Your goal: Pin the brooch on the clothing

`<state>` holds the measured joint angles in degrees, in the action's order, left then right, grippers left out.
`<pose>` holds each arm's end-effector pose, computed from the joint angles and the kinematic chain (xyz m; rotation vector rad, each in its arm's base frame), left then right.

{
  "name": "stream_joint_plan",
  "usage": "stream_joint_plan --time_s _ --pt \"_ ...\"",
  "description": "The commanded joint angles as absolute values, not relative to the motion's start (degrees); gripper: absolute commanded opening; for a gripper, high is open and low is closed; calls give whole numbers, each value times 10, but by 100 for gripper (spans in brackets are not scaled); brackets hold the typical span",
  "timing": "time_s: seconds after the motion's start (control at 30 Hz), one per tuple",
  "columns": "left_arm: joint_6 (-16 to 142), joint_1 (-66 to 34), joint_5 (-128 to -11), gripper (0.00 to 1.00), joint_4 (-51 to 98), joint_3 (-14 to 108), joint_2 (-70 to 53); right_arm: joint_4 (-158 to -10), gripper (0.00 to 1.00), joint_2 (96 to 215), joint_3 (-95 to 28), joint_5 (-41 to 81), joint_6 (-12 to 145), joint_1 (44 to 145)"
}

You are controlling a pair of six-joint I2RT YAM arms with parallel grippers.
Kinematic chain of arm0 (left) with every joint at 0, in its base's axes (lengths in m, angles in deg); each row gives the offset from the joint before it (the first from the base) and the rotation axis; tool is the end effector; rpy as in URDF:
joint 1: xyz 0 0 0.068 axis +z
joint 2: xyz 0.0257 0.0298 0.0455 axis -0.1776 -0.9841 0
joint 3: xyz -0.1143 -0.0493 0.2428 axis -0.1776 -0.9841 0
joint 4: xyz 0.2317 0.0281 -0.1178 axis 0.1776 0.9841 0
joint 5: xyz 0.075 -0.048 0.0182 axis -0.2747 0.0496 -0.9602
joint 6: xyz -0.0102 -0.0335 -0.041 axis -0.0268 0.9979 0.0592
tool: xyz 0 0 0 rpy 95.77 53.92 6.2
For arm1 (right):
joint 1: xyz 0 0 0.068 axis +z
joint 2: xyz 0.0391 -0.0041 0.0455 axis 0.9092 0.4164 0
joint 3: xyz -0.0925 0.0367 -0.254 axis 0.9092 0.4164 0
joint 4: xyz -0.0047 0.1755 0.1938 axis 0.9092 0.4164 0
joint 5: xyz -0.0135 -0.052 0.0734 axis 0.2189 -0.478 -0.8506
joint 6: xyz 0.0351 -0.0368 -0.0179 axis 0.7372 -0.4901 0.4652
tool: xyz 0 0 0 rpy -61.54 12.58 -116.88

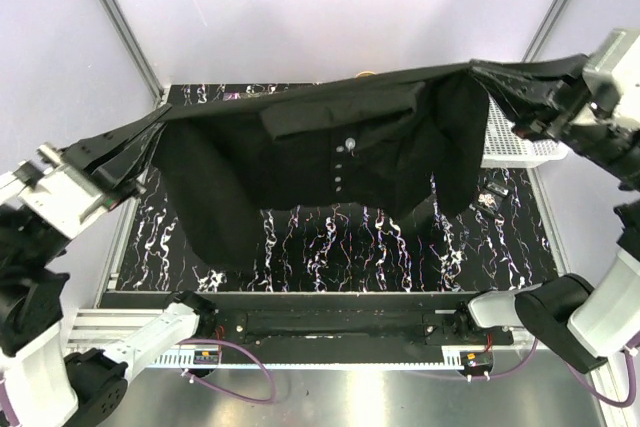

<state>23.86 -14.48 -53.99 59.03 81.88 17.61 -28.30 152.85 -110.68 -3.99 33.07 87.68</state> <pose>0.0160 -0.0232 0.5966 0.8304 0.8489 -0.1883 0.0648 0.0467 0.6564 -0.9408 0.9152 0.2845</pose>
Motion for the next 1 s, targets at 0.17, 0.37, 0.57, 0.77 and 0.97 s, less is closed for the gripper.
stream_joint_plan --time_s 0.17,0.37,0.57,0.77,0.97 --pt "328 -102 -535 0 643 919 169 -310 0 1489 -1064 -31 430 829" --pt "287 -100 -725 0 648 837 133 -318 0 1531 -975 92 396 829" --pt "211 -96 -821 0 500 604 112 -443 0 1537 -719 157 350 829" --pt "207 -25 -780 0 369 519 -33 -588 0 1629 -583 220 314 829" --pt "183 -12 -740 0 301 579 -248 -643 0 1827 -654 236 300 817"
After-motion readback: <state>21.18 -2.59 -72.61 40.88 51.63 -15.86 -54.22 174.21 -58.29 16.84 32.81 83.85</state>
